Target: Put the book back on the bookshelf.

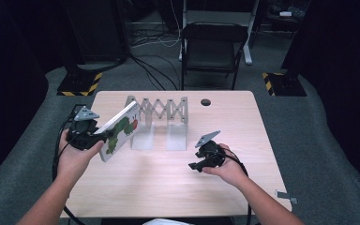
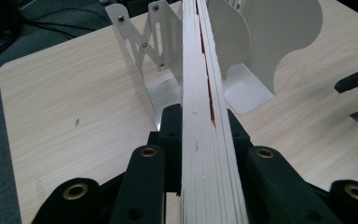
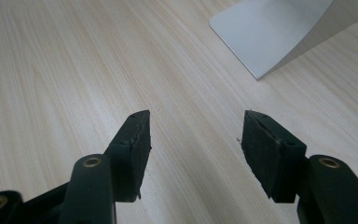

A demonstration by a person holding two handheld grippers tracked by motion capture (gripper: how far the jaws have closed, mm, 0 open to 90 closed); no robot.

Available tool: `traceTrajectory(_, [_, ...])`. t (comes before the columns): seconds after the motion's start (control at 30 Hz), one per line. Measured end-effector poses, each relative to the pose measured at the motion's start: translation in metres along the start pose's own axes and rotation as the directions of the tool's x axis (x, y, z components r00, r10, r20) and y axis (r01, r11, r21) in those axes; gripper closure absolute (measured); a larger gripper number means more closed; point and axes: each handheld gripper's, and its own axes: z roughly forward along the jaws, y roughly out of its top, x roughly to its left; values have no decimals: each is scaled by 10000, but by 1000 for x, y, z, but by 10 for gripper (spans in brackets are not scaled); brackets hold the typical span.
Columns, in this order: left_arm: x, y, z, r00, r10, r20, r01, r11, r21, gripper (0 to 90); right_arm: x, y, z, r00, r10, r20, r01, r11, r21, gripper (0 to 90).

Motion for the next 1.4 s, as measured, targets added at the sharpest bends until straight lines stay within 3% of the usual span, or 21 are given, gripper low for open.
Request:
traceTrajectory(0.7, [0, 24, 20, 9981, -361, -506, 365, 9993, 71, 756, -4, -6, -4, 10000, 0, 40, 0, 10000, 16, 421])
traceTrajectory(0.97, [-2, 30, 31, 9956, -585, -726, 589, 9983, 36, 757, -6, -9, -6, 9994, 346, -44, -347, 9994, -30, 421])
traceTrajectory(1.17, [-3, 34, 39, 9928, -760, -926, 761, 9971, -20, 756, -9, -11, -7, 9991, 425, 85, -423, 9988, -234, 421])
traceTrajectory(1.23, [-2, 35, 42, 9911, -887, -997, 887, 9960, -50, 757, -11, -12, -8, 9998, 191, 18, -191, 9997, -175, 421])
traceTrajectory(1.27, [-3, 35, 44, 9901, -971, -1016, 972, 9953, -44, 756, -10, -12, -7, 9993, 377, 65, -375, 9991, -222, 421])
traceTrajectory(1.4, [-4, 35, 50, 9887, -991, -1123, 999, 9950, 11, 757, -12, -13, -7, 9993, 372, 50, -370, 9989, -300, 421])
